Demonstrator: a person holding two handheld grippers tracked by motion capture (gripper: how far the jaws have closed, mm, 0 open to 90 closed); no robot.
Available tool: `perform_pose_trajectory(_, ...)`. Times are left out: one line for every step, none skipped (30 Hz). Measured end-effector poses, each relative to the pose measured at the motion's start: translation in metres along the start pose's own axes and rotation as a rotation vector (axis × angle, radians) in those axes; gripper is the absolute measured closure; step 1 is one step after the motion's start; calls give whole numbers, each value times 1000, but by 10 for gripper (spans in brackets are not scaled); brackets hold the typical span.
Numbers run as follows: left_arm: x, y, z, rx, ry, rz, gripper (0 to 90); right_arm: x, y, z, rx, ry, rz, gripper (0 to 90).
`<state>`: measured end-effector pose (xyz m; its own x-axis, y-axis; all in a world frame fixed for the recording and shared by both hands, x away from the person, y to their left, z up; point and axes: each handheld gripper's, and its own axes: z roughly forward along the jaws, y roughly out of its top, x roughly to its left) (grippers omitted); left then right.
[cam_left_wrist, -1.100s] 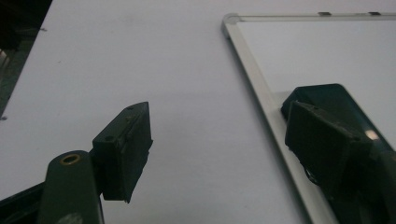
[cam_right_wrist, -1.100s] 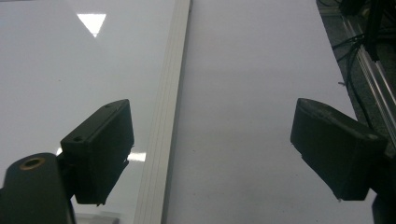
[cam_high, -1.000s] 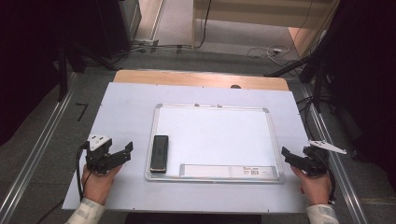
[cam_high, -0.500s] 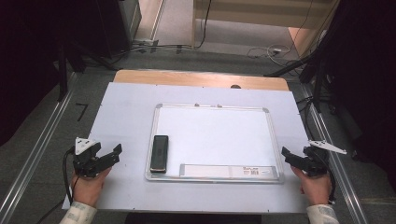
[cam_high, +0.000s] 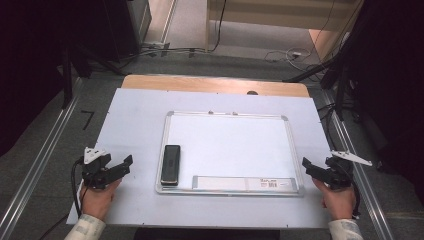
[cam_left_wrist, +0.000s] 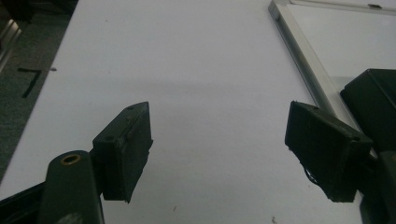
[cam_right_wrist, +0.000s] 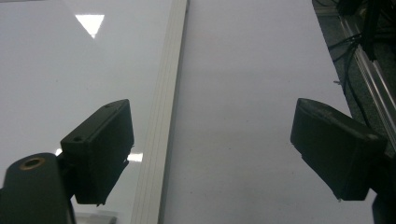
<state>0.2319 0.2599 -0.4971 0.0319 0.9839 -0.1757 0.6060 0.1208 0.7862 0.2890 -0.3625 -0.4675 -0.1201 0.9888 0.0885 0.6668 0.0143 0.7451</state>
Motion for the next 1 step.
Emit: perform_pose_trajectory(-2,-1,3,11,1,10,232,0,0,0,-1,0,1,120)
